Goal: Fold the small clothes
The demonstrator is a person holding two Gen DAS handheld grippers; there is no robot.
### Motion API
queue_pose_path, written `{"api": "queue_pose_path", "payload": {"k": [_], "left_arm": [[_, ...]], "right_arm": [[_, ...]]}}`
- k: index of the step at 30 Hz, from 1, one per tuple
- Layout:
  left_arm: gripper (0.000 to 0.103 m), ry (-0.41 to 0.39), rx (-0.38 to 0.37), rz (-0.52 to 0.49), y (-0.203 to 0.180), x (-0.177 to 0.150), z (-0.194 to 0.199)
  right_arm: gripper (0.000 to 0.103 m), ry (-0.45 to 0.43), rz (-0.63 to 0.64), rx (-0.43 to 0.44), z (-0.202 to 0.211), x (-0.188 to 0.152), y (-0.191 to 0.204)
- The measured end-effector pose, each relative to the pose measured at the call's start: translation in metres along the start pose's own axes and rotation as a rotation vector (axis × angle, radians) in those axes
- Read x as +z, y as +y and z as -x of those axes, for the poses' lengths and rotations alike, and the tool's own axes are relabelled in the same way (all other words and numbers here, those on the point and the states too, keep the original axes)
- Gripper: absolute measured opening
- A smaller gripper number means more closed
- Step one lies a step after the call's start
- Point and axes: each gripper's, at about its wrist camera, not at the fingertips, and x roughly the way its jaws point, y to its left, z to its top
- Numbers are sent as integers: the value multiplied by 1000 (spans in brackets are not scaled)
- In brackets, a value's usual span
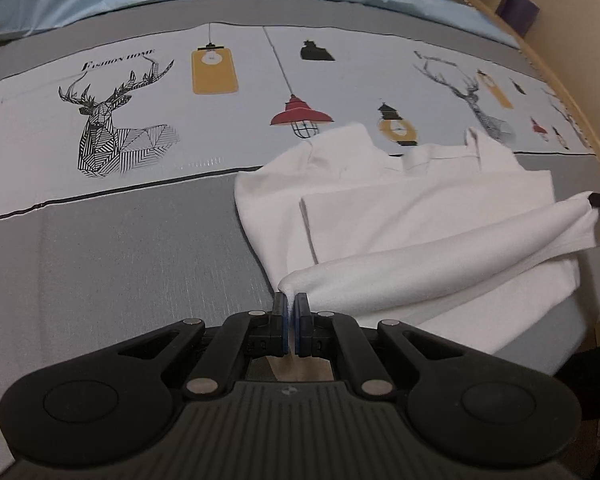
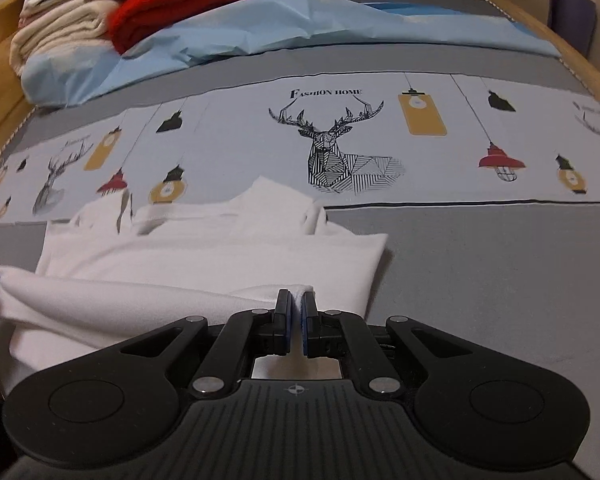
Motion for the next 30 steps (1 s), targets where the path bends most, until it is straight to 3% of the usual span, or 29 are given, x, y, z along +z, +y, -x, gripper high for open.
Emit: {"api": "queue_pose_path", "payload": {"k": [7, 9, 11, 13, 15, 17, 20, 25, 28, 30], "left_arm": [[6, -26, 5, 100, 12, 18, -3], [6, -50, -4, 140, 22, 19, 2], [13, -48, 10, 159, 30, 16, 4], [36, -16, 46, 139, 33, 11, 1], [47, 40, 71, 80, 31, 3, -7], [47, 87, 89, 17, 27, -4, -15], [49, 114, 83, -20, 26, -10, -22], [51, 162, 119, -107, 16, -17, -39], [51, 147, 105, -130, 11, -14, -42], [51, 92, 73, -129, 7, -7, -37]], "right_arm": [[5, -21, -131, 39, -28, 2, -23], [5, -42, -136, -5, -28, 3, -27], [5, -77, -152, -83, -24, 2, -37], [9, -95, -180, -132, -19, -1, -52], [9, -82, -172, -118, -20, -6, -61], [9, -42, -122, -66, -25, -13, -59], [9, 13, 54, -25, -34, -27, -36], [9, 75, 218, -64, -54, -36, -10], [9, 78, 246, -87, -63, -34, -3], [9, 70, 267, -93, -65, -31, 2]]}}
